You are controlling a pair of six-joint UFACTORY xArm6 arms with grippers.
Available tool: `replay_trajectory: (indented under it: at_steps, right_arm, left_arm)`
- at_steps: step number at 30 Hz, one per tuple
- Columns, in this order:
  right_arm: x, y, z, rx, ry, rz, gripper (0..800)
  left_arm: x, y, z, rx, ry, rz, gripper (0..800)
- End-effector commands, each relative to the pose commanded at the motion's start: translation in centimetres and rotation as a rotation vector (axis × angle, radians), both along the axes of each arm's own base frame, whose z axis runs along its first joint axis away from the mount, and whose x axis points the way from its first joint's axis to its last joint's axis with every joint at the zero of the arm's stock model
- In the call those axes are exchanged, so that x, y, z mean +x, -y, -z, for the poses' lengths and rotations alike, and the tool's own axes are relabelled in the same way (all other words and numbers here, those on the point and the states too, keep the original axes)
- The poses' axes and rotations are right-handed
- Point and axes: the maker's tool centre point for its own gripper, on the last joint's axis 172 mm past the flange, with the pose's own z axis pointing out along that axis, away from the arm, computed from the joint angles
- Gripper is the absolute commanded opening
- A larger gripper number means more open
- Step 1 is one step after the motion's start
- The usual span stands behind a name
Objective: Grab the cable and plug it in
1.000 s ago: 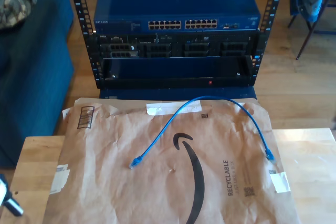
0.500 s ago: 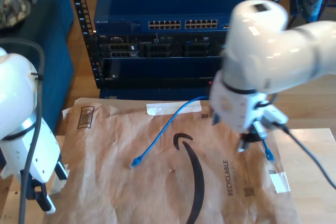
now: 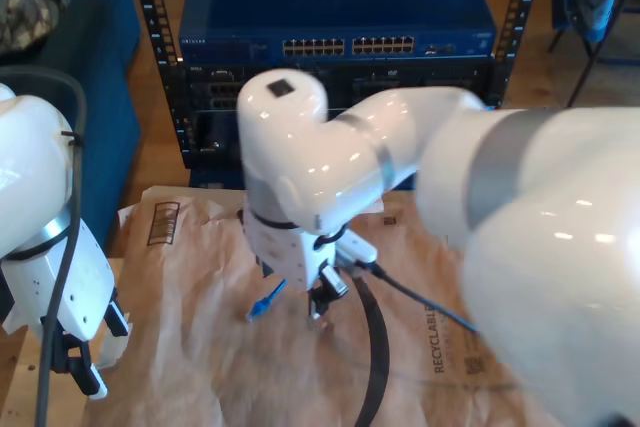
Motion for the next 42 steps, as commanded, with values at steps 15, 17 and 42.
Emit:
replay_trajectory:
  at_steps: [15, 17, 42]
  right_arm:
    - [0.2, -1.8, 3.4, 0.004, 0.019, 0.065, 794]
    - [0.6, -2.2, 3.3, 0.018, 0.036, 0.07, 794]
    - [0.7, -1.6, 4.2, 0.012, 0.038, 0.137, 696]
  left_arm:
    - [0.0, 0.0, 0.0, -0.001, -0.001, 0.0, 800]
    - [0.0, 0.0, 0.0, 0.0, -0.001, -0.001, 800]
    - [-0.1, 0.0, -0.1, -0.001, -0.001, 0.0, 800]
